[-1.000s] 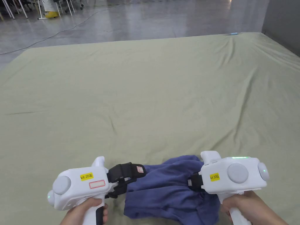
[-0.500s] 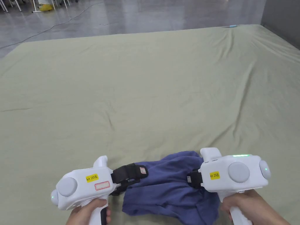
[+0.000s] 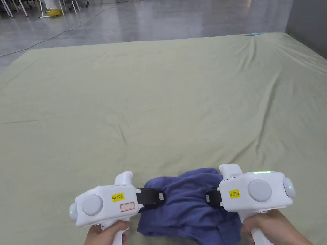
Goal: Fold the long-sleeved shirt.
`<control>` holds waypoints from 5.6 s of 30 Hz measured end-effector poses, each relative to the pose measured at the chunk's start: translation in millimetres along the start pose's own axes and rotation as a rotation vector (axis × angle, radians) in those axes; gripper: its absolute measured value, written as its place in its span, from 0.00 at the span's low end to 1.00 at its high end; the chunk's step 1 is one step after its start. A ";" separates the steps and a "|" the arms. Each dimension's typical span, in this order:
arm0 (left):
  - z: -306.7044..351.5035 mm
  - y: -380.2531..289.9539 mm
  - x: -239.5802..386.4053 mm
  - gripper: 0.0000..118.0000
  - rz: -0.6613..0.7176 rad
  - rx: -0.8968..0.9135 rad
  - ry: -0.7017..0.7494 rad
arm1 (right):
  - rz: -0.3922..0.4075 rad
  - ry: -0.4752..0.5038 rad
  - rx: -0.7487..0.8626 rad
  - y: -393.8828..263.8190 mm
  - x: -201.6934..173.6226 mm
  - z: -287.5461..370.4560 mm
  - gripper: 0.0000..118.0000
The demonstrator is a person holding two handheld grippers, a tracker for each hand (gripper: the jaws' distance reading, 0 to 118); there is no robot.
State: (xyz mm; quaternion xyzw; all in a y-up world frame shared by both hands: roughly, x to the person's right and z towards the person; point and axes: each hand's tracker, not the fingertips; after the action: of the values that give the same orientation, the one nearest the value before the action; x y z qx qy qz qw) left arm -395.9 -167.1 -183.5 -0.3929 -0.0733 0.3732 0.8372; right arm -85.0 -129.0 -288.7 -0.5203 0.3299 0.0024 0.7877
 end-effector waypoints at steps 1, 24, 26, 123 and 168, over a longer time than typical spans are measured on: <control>5.3 4.1 -2.6 0.06 0.007 0.013 -0.009 | 0.001 -0.003 0.000 0.8 -0.8 0.3 0.00; 274.9 105.0 -203.1 0.06 0.047 0.170 0.158 | 0.360 0.205 0.214 56.8 -312.0 -97.1 0.00; 304.0 109.6 -232.3 0.06 0.056 0.208 0.214 | 0.389 0.218 0.228 58.0 -346.4 -122.0 0.00; 98.5 -63.1 146.5 0.99 -0.619 0.874 0.483 | 0.192 -0.423 1.059 -46.8 -33.5 146.3 0.78; 105.2 -67.4 158.5 0.99 -0.657 0.923 0.487 | 0.217 -0.458 1.044 -41.2 -39.9 155.1 0.78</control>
State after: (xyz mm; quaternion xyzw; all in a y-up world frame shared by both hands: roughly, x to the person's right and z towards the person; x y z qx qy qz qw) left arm -288.8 -23.3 -90.9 -0.0207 0.1720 -0.0116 0.9848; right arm -21.7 -6.9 -196.9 -0.0120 0.1598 0.0328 0.9865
